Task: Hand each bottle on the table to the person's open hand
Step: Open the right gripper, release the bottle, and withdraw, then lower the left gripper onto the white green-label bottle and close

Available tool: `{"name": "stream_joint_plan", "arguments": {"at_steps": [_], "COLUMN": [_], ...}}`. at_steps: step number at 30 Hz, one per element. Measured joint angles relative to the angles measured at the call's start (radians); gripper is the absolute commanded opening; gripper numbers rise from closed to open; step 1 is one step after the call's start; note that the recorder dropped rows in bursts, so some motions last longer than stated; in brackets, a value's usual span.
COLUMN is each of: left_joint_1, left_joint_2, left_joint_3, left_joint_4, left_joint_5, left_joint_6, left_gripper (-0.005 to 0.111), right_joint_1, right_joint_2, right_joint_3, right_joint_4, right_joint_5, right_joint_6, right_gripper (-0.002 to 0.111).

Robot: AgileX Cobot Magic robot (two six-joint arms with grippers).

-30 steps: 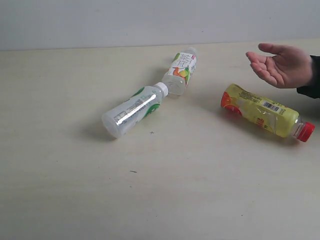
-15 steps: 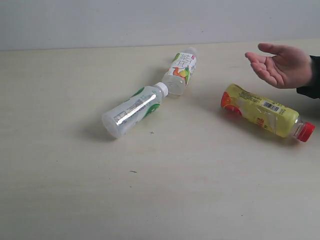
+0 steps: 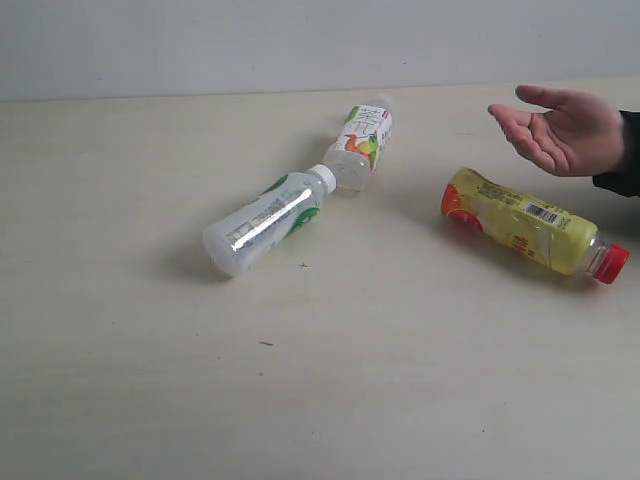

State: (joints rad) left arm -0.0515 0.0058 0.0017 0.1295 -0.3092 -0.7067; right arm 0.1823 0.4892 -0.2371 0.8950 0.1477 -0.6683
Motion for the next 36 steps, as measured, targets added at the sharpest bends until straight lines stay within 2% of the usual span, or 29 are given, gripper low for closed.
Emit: {"name": "stream_joint_plan", "arguments": {"at_steps": [2, 5, 8, 12, 14, 16, 20, 22, 25, 27, 28, 29, 33, 36], "left_joint_1": [0.000, 0.000, 0.000, -0.014, -0.046, -0.105, -0.245, -0.302, -0.363, -0.378, -0.385, -0.385, -0.391, -0.406], "left_joint_2": [0.005, 0.096, 0.304, 0.681, 0.837, 1.027, 1.352, 1.474, 1.638, 1.731, 1.801, 1.834, 1.934, 1.979], "left_joint_3": [-0.022, -0.160, -0.372, -0.650, -0.734, -0.818, -0.973, -1.059, -1.214, -1.329, -1.425, -1.474, -1.624, -1.678], "left_joint_4": [0.018, 0.089, 0.202, 0.447, 0.530, 0.589, 0.608, 0.547, 0.327, 0.112, -0.095, -0.181, -0.388, -0.417], "left_joint_5": [-0.070, -0.072, -0.022, 0.156, 0.259, 0.365, 0.560, 0.686, 0.910, 1.061, 1.190, 1.242, 1.387, 1.427], "left_joint_6": [-0.034, -0.053, -0.071, -0.219, -0.272, -0.277, -0.128, 0.005, 0.277, 0.500, 0.674, 0.752, 0.949, 1.012], "left_gripper": [0.000, 0.000, 0.000, 0.000, 0.000, 0.000, 0.000, 0.000, 0.000, 0.000, 0.001, 0.004, 0.033, 0.068], "right_joint_1": [0.000, 0.000, 0.000, 0.000, 0.000, 0.000, 0.000, 0.000, 0.000, 0.000, 0.000, 0.000, 0.000, 0.000], "right_joint_2": [0.000, 0.000, 0.000, 0.000, 0.000, 0.000, 0.000, 0.000, 0.000, 0.000, 0.000, 0.000, 0.000, 0.000], "right_joint_3": [0.000, 0.000, 0.000, 0.000, 0.000, 0.000, 0.000, 0.000, 0.000, 0.000, 0.000, 0.000, 0.000, 0.000], "right_joint_4": [0.000, 0.000, 0.000, 0.000, 0.000, 0.000, 0.000, 0.000, 0.000, 0.000, 0.000, 0.000, 0.000, 0.000], "right_joint_5": [0.000, 0.000, 0.000, 0.000, 0.000, 0.000, 0.000, 0.000, 0.000, 0.000, 0.000, 0.000, 0.000, 0.000], "right_joint_6": [0.000, 0.000, 0.000, 0.000, 0.000, 0.000, 0.000, 0.000, 0.000, 0.000, 0.000, 0.000, 0.000, 0.000], "right_gripper": [0.000, 0.000, 0.000, 0.000, 0.000, 0.000, 0.000, 0.000, 0.000, 0.000, 0.000, 0.000, 0.000, 0.000]}}
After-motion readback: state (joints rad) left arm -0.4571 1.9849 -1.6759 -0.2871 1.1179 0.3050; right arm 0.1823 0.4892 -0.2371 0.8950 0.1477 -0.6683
